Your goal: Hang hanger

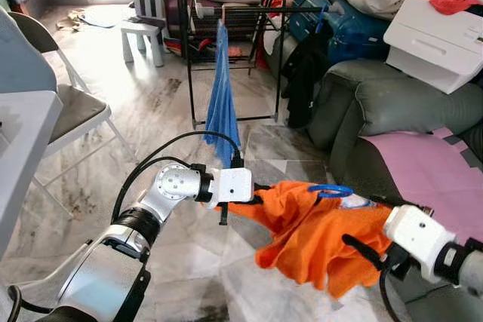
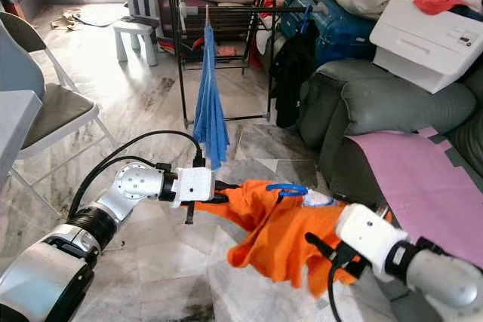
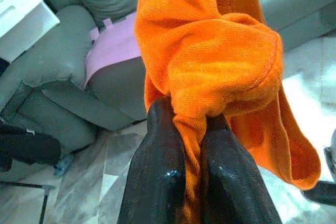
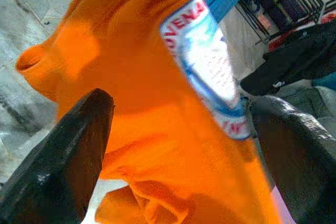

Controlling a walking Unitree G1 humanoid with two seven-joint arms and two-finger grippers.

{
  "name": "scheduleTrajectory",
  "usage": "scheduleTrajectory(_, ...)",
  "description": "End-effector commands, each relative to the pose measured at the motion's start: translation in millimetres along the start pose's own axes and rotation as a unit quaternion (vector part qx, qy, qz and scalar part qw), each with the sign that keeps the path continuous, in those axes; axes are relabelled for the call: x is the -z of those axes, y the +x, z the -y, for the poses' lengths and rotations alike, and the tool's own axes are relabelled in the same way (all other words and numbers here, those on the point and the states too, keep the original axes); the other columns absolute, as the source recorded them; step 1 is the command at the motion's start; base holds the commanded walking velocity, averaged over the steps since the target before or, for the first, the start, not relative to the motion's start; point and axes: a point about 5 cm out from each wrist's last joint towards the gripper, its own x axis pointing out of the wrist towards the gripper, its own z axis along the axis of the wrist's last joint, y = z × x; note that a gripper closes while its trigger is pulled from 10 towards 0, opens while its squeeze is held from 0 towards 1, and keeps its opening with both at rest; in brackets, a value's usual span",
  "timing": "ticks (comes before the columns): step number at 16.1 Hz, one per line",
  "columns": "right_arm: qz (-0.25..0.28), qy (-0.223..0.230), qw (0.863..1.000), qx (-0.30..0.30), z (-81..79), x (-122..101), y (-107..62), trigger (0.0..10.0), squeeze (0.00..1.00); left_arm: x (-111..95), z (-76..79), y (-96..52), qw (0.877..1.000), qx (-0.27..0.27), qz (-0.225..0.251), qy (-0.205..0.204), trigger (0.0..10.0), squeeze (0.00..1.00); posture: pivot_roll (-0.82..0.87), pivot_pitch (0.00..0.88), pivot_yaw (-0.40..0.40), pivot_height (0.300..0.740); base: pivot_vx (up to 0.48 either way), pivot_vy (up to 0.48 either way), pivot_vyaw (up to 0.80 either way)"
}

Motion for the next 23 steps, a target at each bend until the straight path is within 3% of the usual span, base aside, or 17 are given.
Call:
scheduleTrajectory(1,-0.002,-0.008,1.000,0.001,6.7,0.3,-2.1,10.0,0.17,-7.4,-3.6,0.4,1.000,-0.003,0.023,0.016,0.0,0.00,-0.05,0.000,-0.055,0.740,0.000,0.000,0.00)
scheduleTrajectory(2,-0.005,-0.023,1.000,-0.006,8.9,0.9,-0.3,10.0,0.00,-7.6,-3.0,0.4,1.000,0.000,0.026,0.015,0.0,0.00,-0.05,0.000,-0.055,0.740,0.000,0.000,0.00)
scheduleTrajectory(5,-0.002,-0.014,1.000,-0.018,11.2,1.9,2.2,9.7,0.00,-9.6,-2.7,1.8,0.999,0.004,0.034,0.018,0.0,0.00,-0.05,0.000,-0.054,0.740,0.000,0.000,0.00)
scheduleTrajectory(7,-0.009,0.011,0.999,-0.032,11.7,12.0,0.7,0.0,0.00,-10.7,-2.1,2.4,0.999,0.010,0.040,0.017,0.0,0.00,-0.05,0.000,-0.054,0.740,0.000,0.000,0.00)
scheduleTrajectory(16,-0.019,0.055,0.994,-0.091,8.8,25.0,0.9,0.0,0.00,-12.4,-2.4,2.3,0.999,0.013,0.048,0.016,0.0,0.00,-0.04,0.000,-0.059,0.740,0.000,0.000,0.00)
scheduleTrajectory(23,-0.047,0.054,0.994,-0.085,4.7,46.0,-3.6,0.0,0.00,-13.5,-4.1,0.7,0.998,0.010,0.054,0.016,0.0,0.00,-0.04,0.000,-0.060,0.740,0.000,0.000,0.00)
